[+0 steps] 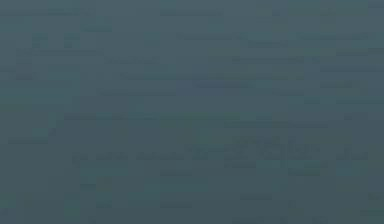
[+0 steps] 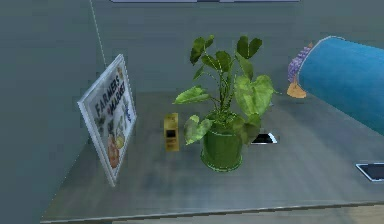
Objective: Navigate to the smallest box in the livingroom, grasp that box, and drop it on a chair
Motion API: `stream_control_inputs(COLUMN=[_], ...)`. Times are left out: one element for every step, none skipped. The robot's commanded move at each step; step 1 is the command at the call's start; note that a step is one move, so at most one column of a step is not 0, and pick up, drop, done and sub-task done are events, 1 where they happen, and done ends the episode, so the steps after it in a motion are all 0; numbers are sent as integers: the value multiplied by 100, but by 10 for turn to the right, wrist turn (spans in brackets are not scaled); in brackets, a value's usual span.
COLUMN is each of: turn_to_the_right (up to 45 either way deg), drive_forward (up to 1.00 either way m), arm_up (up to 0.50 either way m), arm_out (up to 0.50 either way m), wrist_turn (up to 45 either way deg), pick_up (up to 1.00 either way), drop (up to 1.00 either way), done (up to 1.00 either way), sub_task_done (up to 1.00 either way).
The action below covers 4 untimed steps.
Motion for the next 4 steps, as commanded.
stream_control_inputs(turn_to_the_right=[0,0,0,0], drive_forward=[0,0,0,0], arm_up=[36,0,0,0], arm_out=[0,46,0,0], wrist_turn=[0,0,450,450], pick_up=[0,0,0,0], drop=[0,0,0,0], done=[0,0,0,0], sub_task_done=[0,0,0,0])
